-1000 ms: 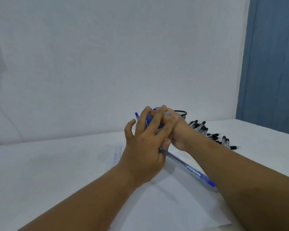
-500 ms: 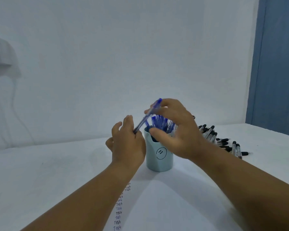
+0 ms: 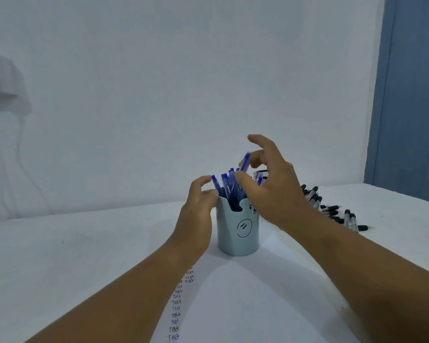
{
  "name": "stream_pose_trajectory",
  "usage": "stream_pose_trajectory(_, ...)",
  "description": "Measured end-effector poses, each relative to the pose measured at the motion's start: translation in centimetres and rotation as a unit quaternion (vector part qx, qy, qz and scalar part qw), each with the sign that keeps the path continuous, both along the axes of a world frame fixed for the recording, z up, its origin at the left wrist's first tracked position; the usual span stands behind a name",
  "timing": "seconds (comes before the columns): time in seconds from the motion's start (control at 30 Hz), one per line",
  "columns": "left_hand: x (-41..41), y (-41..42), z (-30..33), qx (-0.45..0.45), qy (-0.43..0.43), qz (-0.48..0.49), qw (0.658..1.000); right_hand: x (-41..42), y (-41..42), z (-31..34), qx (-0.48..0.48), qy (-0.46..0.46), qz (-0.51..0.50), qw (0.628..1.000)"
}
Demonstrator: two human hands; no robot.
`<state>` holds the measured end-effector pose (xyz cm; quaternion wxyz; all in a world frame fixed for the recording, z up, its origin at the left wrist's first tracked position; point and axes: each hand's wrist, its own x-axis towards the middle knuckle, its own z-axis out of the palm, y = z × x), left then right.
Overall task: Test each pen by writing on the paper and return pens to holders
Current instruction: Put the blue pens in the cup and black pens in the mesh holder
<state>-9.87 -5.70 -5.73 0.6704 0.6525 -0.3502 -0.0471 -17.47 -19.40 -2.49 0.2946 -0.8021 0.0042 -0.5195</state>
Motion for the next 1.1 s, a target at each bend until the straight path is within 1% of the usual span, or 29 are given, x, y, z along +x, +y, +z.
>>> stream_pose_trajectory(0.1, 0.2, -0.1, -0.4, 0.034, -0.011, -0.054, 0.998, 0.0, -0.5, 0.3, 0.071, 0.009, 0.022, 0.997)
stream_pose_trajectory(0.13, 0.1, -0.2, -0.6, 0.053, -0.021, -0.061, 0.997, 0.0, -0.6, 0.5, 0.089, 0.026, 0.035, 0.995)
stream_pose_trajectory(0.23, -0.1, -0.2, -0.9, 0.084, -0.052, -0.041, 0.994, 0.2, -0.3, 0.0, 0.106, 0.122, 0.082, 0.983)
stream_pose_trajectory(0.27, -0.2, -0.2, -0.9, 0.082, -0.057, -0.03, 0.995, 0.5, -0.1, -0.3, 0.104, 0.133, 0.091, 0.981)
stream_pose_trajectory(0.37, -0.1, -0.2, -0.7, 0.072, -0.066, -0.008, 0.995, 0.6, 0.4, -0.3, 0.119, 0.097, 0.109, 0.982)
stream_pose_trajectory(0.43, 0.3, -0.2, -0.7, 0.064, -0.06, 0.015, 0.996, 0.4, 0.1, 0.2, 0.137, 0.092, 0.115, 0.98)
stream_pose_trajectory(0.5, 1.2, 0.0, -0.7, 0.057, -0.052, 0.049, 0.996, 0.2, -0.8, 0.6, 0.165, 0.094, 0.093, 0.977)
stream_pose_trajectory(0.53, 1.8, 0.2, -0.8, 0.053, -0.047, 0.066, 0.995, 0.1, -1.4, 0.5, 0.165, 0.11, 0.077, 0.977)
stream_pose_trajectory(0.57, 2.4, 0.5, -0.8, 0.047, -0.041, 0.081, 0.995, -0.1, -2.1, 0.4, 0.147, 0.146, 0.055, 0.977)
stream_pose_trajectory(0.6, 3.0, 0.8, -0.8, 0.039, -0.033, 0.096, 0.994, -0.5, -2.8, 0.3, 0.109, 0.208, 0.032, 0.972)
stream_pose_trajectory(0.63, 3.5, 1.1, -0.7, 0.03, -0.026, 0.107, 0.993, -0.6, -3.5, 0.0, 0.055, 0.293, 0.014, 0.954)
stream_pose_trajectory(0.7, 4.5, 1.8, -0.5, 0.021, -0.018, 0.124, 0.992, -0.9, -4.2, -1.0, -0.066, 0.464, -0.008, 0.883)
stream_pose_trajectory(0.73, 5.0, 2.1, -0.5, 0.02, -0.015, 0.129, 0.991, -0.7, -4.3, -1.6, -0.108, 0.515, -0.014, 0.85)
stream_pose_trajectory(0.77, 5.6, 2.3, -0.5, 0.02, -0.011, 0.133, 0.991, -0.5, -4.3, -2.1, -0.125, 0.534, -0.014, 0.836)
stream_pose_trajectory(0.8, 6.1, 2.5, -0.5, 0.02, -0.008, 0.138, 0.99, -0.1, -4.4, -2.5, -0.127, 0.534, -0.01, 0.836)
stream_pose_trajectory(0.93, 8.0, 2.7, -0.8, 0.015, 0.007, 0.158, 0.987, 1.3, -4.8, -3.2, -0.142, 0.515, 0.014, 0.845)
stream_pose_trajectory(1.1, 8.9, 3.0, -0.9, 0.06, 0.01, 0.133, 0.989, 2.8, -4.5, -4.8, -0.128, 0.489, 0.024, 0.862)
